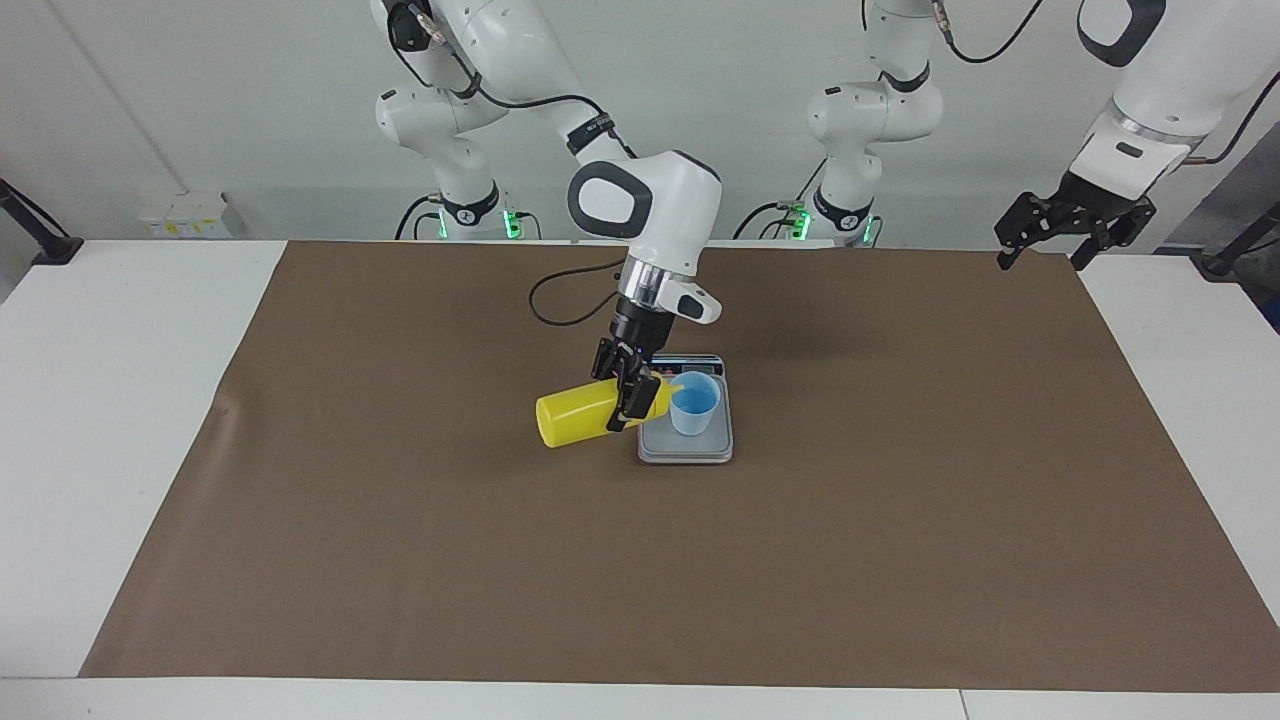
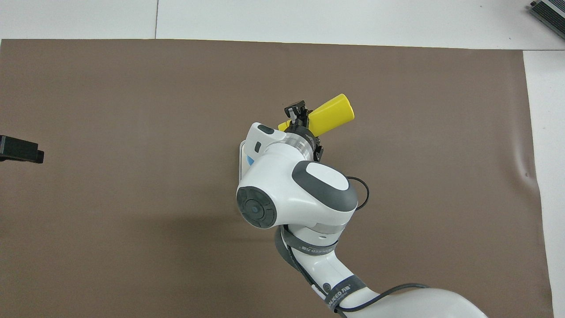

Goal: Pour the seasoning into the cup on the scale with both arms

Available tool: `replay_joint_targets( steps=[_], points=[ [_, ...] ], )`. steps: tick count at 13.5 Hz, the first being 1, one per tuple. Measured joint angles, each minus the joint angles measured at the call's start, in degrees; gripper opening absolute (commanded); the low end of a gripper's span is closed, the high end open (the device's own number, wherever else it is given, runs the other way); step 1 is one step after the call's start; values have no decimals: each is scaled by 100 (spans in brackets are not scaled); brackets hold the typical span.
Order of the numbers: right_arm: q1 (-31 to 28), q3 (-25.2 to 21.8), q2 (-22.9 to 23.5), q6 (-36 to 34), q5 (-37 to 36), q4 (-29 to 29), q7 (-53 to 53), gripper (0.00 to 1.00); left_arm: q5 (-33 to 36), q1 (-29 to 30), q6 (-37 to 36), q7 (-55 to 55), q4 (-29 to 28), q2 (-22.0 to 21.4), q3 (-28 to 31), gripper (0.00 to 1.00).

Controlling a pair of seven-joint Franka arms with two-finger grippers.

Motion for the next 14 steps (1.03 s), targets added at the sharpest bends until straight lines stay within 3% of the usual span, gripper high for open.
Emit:
replay_joint_targets(
  steps=[14],
  points=[
    [248, 0, 313, -259, -967, 11, 407, 0, 0, 0, -1, 0, 0, 0, 0, 100]
  ],
)
